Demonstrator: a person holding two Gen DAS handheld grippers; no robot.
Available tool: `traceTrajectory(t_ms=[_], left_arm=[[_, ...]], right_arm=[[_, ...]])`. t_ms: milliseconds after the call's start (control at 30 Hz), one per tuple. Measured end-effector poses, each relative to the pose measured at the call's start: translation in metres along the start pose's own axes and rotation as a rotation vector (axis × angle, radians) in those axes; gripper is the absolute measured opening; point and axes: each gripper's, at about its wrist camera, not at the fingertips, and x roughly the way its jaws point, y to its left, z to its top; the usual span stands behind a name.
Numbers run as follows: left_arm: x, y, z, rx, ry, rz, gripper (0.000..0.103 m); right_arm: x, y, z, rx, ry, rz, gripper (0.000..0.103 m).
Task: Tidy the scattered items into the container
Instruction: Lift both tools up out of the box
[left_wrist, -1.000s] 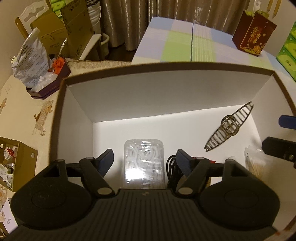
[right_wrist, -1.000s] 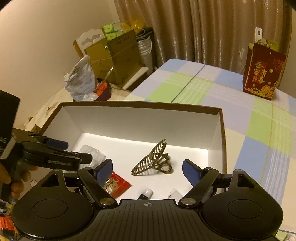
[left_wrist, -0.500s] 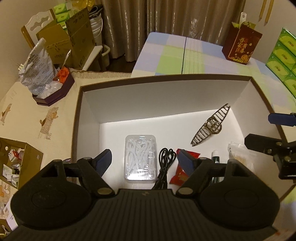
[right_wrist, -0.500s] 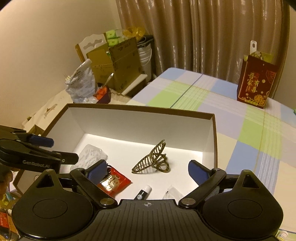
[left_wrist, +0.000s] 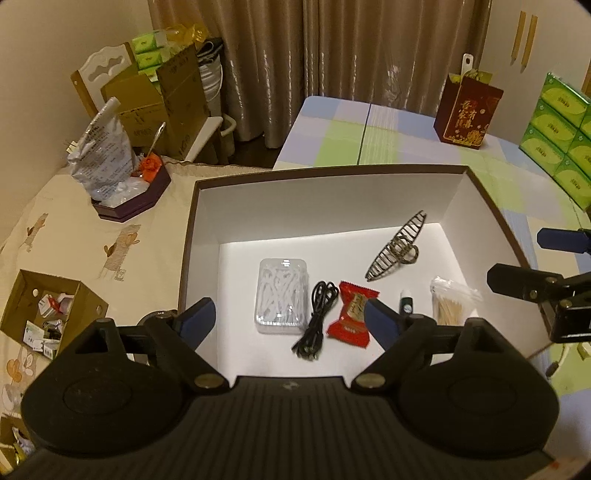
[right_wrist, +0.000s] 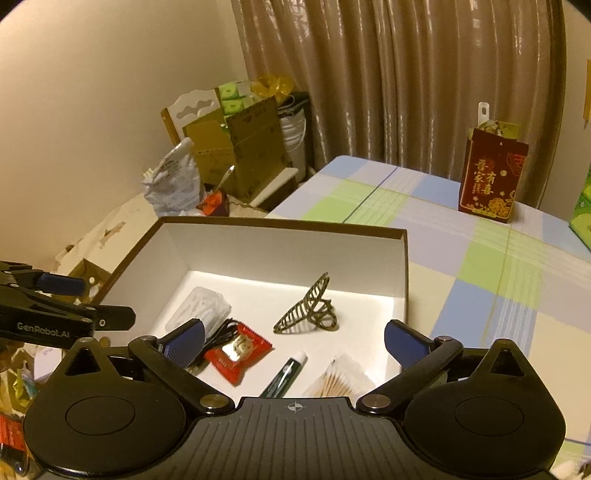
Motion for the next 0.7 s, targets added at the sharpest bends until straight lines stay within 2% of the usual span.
traceTrajectory(t_ms=[400,700], left_arm=[[-0.055,-0.016,-0.043,-0.019,-0.045,0.037,0.089],[-0.074,-0.038,-0.082,-0.054,-0.015,0.001,0.09]], right_arm=[[-0.059,-0.008,-0.038,-0.006,-0.031,0.028,0.101],[-0.089,-0.018,-0.081,-0.006,0.01,0.02,0.101]])
